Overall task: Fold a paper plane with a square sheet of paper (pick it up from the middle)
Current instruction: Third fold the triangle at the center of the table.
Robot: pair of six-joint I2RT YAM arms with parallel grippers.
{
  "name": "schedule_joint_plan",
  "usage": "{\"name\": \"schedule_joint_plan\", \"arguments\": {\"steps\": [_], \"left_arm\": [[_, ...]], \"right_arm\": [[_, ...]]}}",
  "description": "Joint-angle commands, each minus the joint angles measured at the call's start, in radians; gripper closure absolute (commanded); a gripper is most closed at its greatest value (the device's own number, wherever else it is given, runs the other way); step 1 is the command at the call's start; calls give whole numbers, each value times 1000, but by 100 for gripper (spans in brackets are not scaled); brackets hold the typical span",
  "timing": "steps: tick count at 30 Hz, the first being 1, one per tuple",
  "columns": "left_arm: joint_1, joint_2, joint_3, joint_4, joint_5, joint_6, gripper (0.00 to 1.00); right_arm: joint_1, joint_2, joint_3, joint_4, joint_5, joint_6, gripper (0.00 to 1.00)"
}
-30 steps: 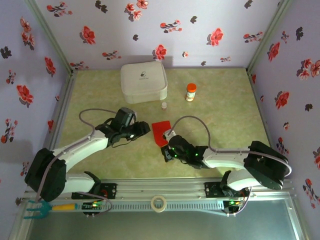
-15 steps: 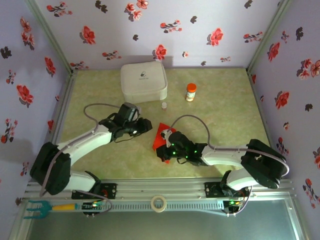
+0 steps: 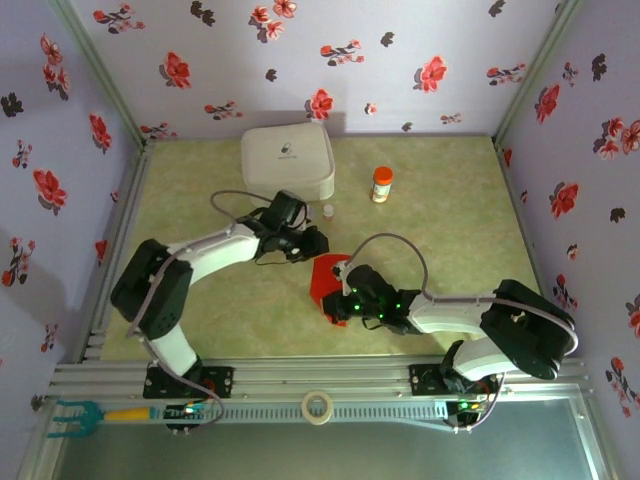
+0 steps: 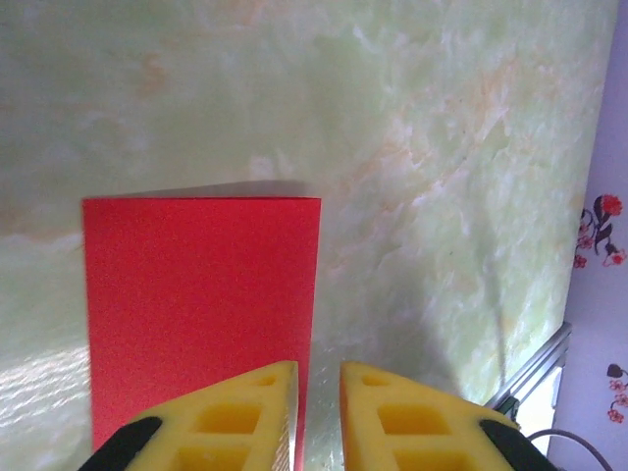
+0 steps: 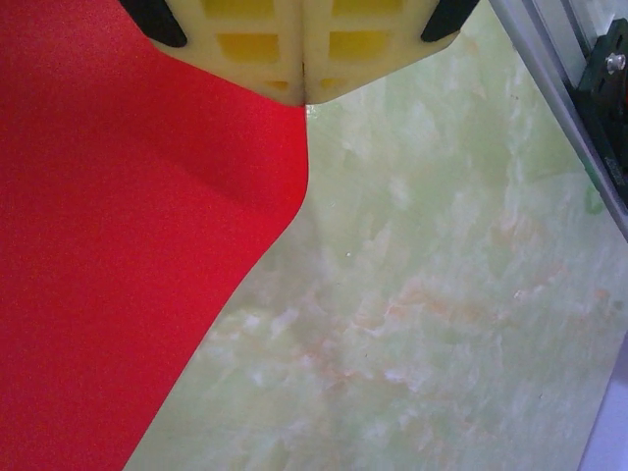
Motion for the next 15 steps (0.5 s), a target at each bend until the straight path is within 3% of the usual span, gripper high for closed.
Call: {"name": "schedule_joint_plan", "arguments": {"steps": [1,7,15], "left_arm": [[-14,80,63,-53,40,59,82],[-34,217,108,-58,47,64,84],[-39,283,91,-60,44,64,84]], "right_arm": [[-15,-19,-17,30,-5,6,100],[-28,-21,-19,27,-13,1,100],[-50,-32,-12,-25,-15,-21,100]]}}
